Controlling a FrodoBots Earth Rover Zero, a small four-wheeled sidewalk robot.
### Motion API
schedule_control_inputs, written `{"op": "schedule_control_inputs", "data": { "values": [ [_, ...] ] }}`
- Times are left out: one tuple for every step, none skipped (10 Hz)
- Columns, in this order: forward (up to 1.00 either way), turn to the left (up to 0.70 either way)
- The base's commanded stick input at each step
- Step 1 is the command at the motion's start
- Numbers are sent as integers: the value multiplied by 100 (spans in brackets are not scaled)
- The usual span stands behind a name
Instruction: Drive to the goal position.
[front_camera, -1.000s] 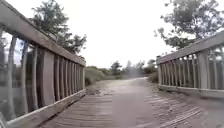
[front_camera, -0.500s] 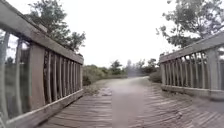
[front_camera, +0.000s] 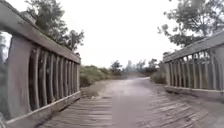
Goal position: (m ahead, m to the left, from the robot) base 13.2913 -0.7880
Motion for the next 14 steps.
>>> {"op": "schedule_control_inputs", "data": {
  "values": [
    [45,0],
    [45,0],
    [45,0],
    [45,0],
    [45,0],
    [45,0],
    [45,0],
    [45,0],
    [45,0],
    [45,0],
    [45,0],
    [45,0],
    [45,0],
    [45,0]
  ]
}}
